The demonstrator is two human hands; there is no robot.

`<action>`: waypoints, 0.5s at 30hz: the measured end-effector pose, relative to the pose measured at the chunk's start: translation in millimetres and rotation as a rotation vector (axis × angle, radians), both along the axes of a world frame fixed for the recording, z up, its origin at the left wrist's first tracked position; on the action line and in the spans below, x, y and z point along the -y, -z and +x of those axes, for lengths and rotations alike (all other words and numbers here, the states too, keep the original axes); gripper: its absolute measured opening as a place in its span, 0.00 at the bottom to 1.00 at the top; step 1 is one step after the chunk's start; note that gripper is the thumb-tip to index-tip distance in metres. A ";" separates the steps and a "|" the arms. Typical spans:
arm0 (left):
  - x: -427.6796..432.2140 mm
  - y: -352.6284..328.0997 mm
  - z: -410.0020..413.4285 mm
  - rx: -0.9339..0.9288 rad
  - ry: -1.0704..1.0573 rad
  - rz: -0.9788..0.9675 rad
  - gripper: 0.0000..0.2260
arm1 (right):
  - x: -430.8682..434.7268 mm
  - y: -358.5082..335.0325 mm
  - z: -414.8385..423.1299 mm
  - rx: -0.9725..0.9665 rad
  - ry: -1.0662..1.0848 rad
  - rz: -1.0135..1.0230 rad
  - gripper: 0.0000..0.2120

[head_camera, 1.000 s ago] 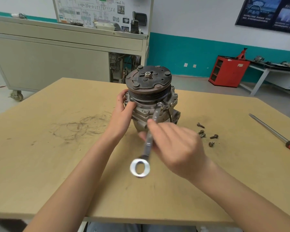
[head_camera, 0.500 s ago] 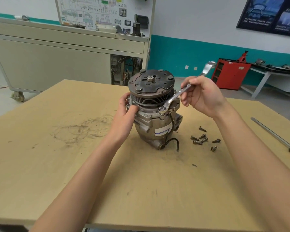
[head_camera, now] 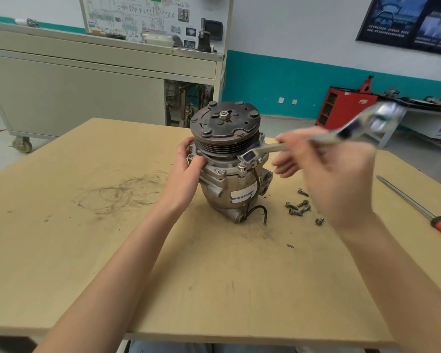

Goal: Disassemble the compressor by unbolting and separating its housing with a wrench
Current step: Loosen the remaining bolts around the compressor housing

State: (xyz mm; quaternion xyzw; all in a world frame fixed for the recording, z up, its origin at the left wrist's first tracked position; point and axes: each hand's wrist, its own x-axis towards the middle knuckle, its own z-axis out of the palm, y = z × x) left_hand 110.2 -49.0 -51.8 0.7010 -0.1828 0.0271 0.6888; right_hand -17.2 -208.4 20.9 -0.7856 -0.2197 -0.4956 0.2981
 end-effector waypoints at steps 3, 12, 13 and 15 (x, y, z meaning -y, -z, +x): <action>-0.2 0.7 0.6 0.016 -0.006 -0.007 0.20 | -30.1 14.5 -6.2 0.345 0.340 -0.604 0.17; 0.3 5.9 6.9 0.018 -0.015 -0.006 0.16 | -55.9 30.0 -4.0 0.395 0.533 -0.821 0.08; 0.5 6.1 7.2 0.014 -0.015 -0.012 0.16 | -57.5 33.1 -3.3 0.401 0.538 -0.845 0.10; 0.8 6.9 7.4 0.022 -0.017 -0.008 0.16 | -61.3 39.9 -1.2 0.394 0.539 -0.888 0.14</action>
